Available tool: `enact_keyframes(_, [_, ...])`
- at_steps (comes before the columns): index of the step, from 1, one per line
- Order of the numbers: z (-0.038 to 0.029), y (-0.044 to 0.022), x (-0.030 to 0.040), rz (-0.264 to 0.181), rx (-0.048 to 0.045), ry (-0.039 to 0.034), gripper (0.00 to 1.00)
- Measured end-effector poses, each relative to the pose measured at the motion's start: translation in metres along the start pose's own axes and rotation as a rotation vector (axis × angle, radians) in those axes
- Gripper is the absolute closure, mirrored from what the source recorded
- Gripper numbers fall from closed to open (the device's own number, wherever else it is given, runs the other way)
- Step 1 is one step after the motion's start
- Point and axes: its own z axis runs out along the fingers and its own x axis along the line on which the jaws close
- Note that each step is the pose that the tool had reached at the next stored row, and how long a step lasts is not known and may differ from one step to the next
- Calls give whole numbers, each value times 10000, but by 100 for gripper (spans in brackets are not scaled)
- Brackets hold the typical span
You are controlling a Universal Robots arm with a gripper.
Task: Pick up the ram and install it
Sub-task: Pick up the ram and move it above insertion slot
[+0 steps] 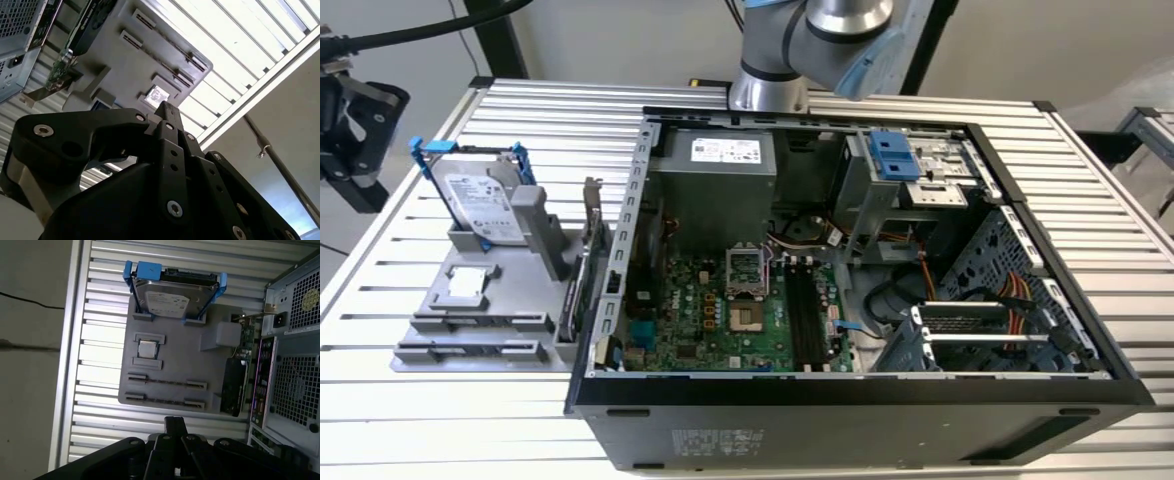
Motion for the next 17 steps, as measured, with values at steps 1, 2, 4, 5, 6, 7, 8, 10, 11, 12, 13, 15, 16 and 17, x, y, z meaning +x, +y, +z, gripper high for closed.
enact_keyframes(1, [-2, 0, 0, -26, 0, 2, 100])
enact_keyframes(2, [-4, 0, 0, -49, -1, 2, 100])
enact_keyframes(4, [-7, 0, 0, -96, -2, 4, 100])
enact_keyframes(5, [-9, 0, 0, -119, -3, 5, 100])
enact_keyframes(6, [-12, 1, 0, -142, -3, 7, 100])
enact_keyframes(7, [-14, 1, 0, -164, -3, 8, 100])
enact_keyframes(8, [-17, 1, 0, -186, -3, 9, 100])
enact_keyframes(10, [-20, 1, -1, -231, -5, 11, 100])
enact_keyframes(11, [-21, 1, -1, -254, -5, 12, 100])
enact_keyframes(12, [-22, 1, -1, -278, -6, 13, 100])
enact_keyframes(13, [-24, 1, 0, -302, -6, 14, 100])
enact_keyframes(15, [-26, 1, -1, -355, -7, 17, 100])
enact_keyframes(16, [-27, 1, -1, -381, -8, 18, 100])
enact_keyframes(17, [-28, 1, -1, -409, -8, 19, 100])
